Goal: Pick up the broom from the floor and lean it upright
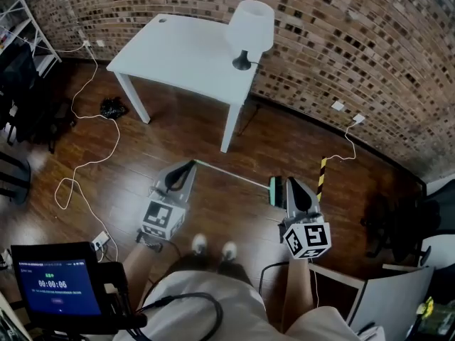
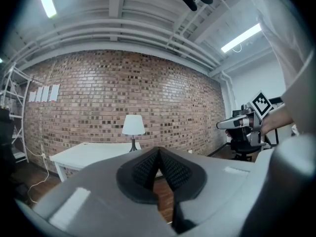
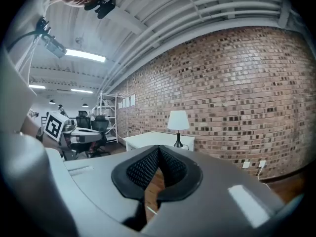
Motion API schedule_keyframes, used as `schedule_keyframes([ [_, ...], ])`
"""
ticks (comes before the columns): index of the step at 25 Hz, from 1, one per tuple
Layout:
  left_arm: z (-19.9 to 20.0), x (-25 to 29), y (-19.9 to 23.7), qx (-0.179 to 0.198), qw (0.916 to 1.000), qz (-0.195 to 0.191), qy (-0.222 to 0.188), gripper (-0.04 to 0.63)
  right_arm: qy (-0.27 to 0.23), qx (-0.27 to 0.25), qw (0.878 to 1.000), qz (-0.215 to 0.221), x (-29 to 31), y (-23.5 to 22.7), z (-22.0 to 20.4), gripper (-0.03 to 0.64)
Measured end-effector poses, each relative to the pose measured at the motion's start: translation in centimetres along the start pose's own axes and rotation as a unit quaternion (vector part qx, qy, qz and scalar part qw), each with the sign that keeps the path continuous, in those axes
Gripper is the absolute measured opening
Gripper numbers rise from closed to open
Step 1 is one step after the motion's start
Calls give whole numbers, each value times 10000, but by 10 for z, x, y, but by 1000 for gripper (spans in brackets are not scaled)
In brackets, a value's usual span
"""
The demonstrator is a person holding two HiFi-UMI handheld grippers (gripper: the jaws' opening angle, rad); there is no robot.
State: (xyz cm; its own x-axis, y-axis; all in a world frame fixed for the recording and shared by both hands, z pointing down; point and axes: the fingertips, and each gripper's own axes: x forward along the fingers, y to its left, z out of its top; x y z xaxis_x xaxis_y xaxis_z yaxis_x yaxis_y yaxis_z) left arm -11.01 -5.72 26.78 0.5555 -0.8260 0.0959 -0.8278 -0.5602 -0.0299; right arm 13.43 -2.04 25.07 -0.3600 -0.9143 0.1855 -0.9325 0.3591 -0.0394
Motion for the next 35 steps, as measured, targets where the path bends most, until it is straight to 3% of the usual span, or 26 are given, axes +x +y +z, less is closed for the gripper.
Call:
schedule_keyframes([
  [7, -29, -9, 39, -40, 9992, 240, 325, 0, 177, -164, 9986, 461, 48, 30, -27, 14],
  [11, -62, -2, 53, -84, 9975, 352, 605, 0, 499, -247, 9958, 727, 84, 33, -66, 14],
  [16, -120, 8, 70, -174, 9938, 591, 928, 0, 1039, -473, 9864, 1180, 145, 34, -144, 15],
  [21, -199, 31, 94, -298, 9889, 917, 1129, 0, 1596, -701, 9705, 1668, 216, 34, -250, 15],
  [24, -254, 53, 111, -62, 9855, 1069, 1313, 0, 1856, -841, 9602, 1909, 256, 27, -317, 17],
  [27, -311, 75, 130, 402, 9791, 1263, 1541, 0, 2158, -1348, 9421, 2183, 288, 22, -392, 28],
  [31, -398, 102, 149, 265, 9737, 1475, 1716, 0, 2653, -2271, 8994, 2627, 325, 9, -503, 35],
  [35, -492, 130, 151, 128, 9712, 1397, 1928, 0, 3305, -2330, 8594, 3129, 363, 2, -616, 58],
])
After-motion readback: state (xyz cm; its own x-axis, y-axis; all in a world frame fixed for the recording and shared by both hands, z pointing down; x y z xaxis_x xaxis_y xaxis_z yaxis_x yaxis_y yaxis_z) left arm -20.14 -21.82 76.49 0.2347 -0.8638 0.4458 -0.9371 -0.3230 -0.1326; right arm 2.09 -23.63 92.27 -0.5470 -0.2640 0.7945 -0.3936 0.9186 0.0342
